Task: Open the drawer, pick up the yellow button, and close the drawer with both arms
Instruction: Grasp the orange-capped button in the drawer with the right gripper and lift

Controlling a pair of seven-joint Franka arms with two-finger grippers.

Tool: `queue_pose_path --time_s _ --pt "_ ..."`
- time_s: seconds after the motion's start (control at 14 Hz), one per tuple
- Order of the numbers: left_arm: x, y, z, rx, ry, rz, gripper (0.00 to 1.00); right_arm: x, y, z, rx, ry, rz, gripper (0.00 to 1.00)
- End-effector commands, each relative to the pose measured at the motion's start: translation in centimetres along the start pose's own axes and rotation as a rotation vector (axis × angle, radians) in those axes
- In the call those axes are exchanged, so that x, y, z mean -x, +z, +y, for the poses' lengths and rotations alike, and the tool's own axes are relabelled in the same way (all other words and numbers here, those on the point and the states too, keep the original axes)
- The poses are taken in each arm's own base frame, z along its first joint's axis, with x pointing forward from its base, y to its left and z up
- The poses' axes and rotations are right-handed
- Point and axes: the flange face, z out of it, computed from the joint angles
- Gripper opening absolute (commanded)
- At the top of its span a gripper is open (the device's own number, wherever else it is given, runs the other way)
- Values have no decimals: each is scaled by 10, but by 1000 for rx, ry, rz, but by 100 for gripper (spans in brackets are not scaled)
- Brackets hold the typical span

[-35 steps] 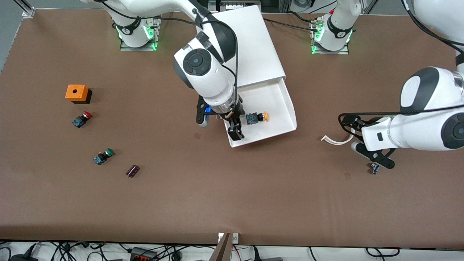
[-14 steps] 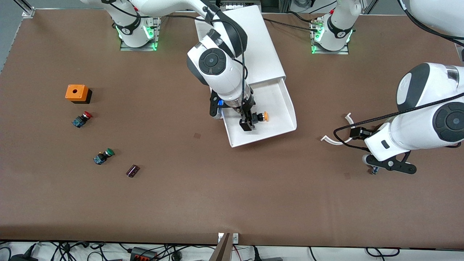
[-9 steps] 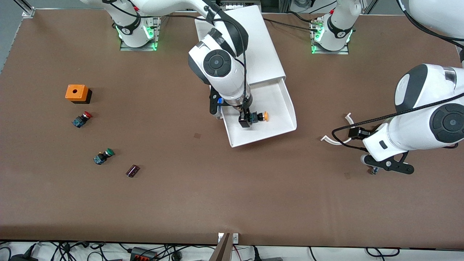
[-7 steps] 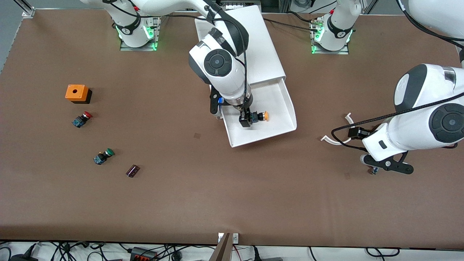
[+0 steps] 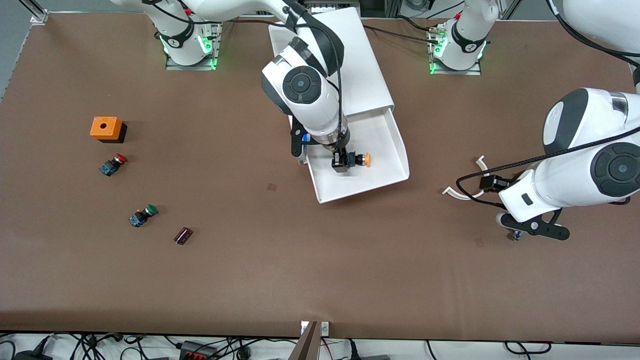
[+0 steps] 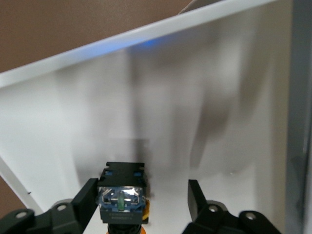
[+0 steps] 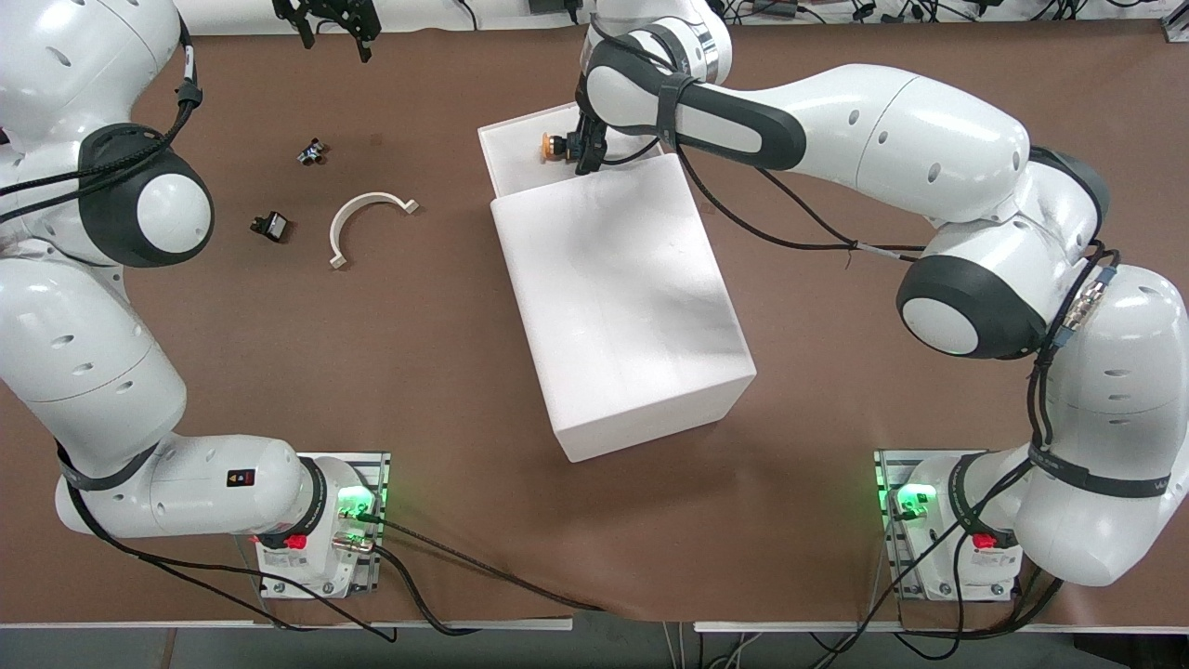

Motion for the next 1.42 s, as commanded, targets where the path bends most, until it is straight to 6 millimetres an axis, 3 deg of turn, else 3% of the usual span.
queue_pose_path --time_s 0.0,0.21,0.36,0.43,0.71,0.85,1.0,1.14,1.35 --pt "2 -2 3 11 -6 -1 100 6 -3 -1 -18 -16 -1 61" --pt "2 -2 5 11 -9 -1 100 7 -5 -2 -24 -15 -8 27" --pt "2 -2 5 11 -9 -1 100 7 -7 -3 -29 -18 -7 21" --pt "1 -2 6 10 -10 -1 100 10 -18 -5 -43 -21 -21 18" --pt "2 -3 6 10 -13 1 100 17 -44 -11 -84 -26 -53 13" --pt "2 -5 10 29 -14 3 100 9 -54 -19 -95 -64 -51 12" --pt "2 -7 14 94 -35 8 100 -5 -83 -31 -129 -153 -34 12" --pt "3 -7 15 136 -41 8 100 -19 -85 -41 -125 -348 6 10" --pt "3 -16 19 149 -38 25 100 -44 -92 -58 -115 -505 48 10"
